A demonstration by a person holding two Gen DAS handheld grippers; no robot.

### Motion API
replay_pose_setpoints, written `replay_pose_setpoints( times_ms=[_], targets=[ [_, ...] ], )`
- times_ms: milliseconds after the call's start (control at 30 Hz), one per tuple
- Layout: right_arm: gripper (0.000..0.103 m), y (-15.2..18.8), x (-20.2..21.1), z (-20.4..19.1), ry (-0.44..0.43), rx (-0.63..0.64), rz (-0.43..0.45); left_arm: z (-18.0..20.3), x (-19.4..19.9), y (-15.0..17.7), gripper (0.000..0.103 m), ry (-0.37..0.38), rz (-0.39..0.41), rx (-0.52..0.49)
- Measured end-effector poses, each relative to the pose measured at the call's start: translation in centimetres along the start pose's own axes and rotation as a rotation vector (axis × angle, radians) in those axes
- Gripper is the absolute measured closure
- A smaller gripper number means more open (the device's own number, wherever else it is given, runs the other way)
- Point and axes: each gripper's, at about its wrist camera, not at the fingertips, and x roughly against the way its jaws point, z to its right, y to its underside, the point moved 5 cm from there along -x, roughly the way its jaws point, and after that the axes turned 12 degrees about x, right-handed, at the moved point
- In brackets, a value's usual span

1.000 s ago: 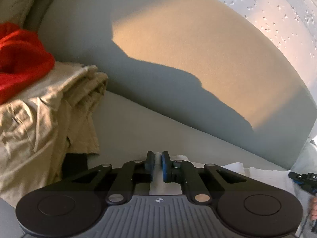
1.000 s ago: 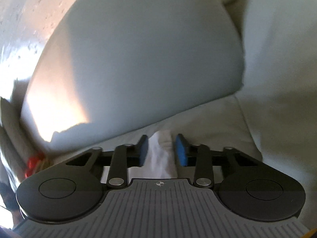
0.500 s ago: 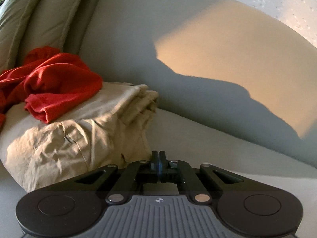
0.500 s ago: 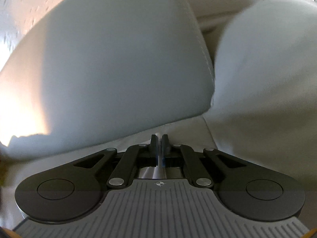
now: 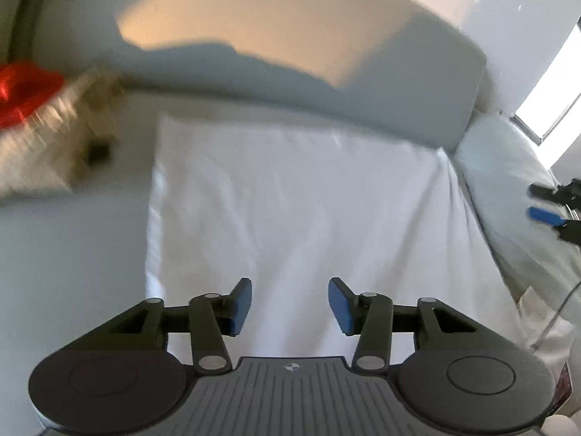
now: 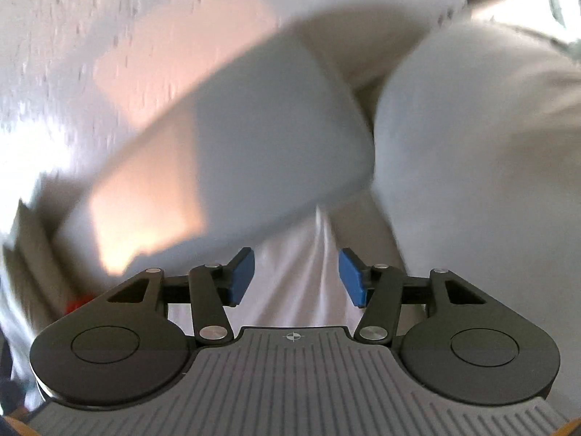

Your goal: Fold clothes

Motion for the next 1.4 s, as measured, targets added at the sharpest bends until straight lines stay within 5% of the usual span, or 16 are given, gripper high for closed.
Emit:
replay_pose_setpoints(
  times_ms=[33,67,133,200,233,300,433,500,567,667,800,900,1067,1167,1400],
  targets=[
    [0.053,1.2,-1.1,-0.4,-0.024,0.003,-0.072,0.0,-1.4,0.4,0.083,-0.035,0.018,-0.009],
    [0.073,2.4,-2.3,-0.8,-0.051,0.008,-0.135,-0.1,-2.5,0.4,0.091,-0.076,0.049,-0.024],
    [0.088,5.1,-5.1,-1.6,-0.114,0.028,-0.22,-0.8,-3.9,-0.2,0.094,-0.171,0.125,-0.049],
    [0.09,6.9,-7.3,-0.7,-0.143,0.042,-0.272,-1.8,-4.1,-1.1,0.094,-0.332,0.188,-0.055],
    [0.102,7.0,-7.9,0.6,-0.112,0.017,-0.266,-2.3,-4.2,-1.4,0.094,-0.404,0.206,-0.078],
    [0.103,7.3,-8.6,3.2,-0.027,-0.026,-0.249,-3.0,-4.3,-1.5,0.094,-0.502,0.214,-0.143],
    [0.103,7.5,-5.7,8.3,0.388,-0.041,-0.144,-3.3,-4.3,-1.9,0.094,-0.549,0.199,-0.2],
    [0.103,7.6,-5.3,8.2,0.332,-0.042,-0.164,-2.3,-2.9,-1.6,0.094,-0.52,0.208,-0.168],
    [0.092,7.0,-3.8,5.8,0.29,-0.011,-0.15,-1.0,-1.2,-1.0,0.094,-0.476,0.223,-0.131],
    [0.092,6.5,-2.1,0.9,0.156,0.067,-0.073,2.2,-0.1,0.6,0.086,-0.337,0.202,-0.11],
    [0.092,8.8,-6.1,-7.3,-0.109,0.05,-0.166,3.6,-1.0,2.3,0.082,-0.177,0.149,0.097],
    [0.092,10.5,-9.1,-10.0,-0.209,0.005,-0.253,3.8,-2.4,2.9,0.082,-0.146,0.157,0.12],
    [0.096,11.8,-12.5,-12.6,-0.141,0.135,-0.283,2.2,-3.4,1.2,0.084,-0.155,0.22,0.143],
    [0.096,10.3,-14.8,-14.3,-0.116,0.202,-0.255,1.4,-2.6,-0.7,0.083,-0.135,0.289,0.167],
    [0.096,4.6,-22.5,-16.9,-0.084,0.247,-0.23,-0.9,-2.3,-1.7,0.083,-0.105,0.294,0.27]
  ],
)
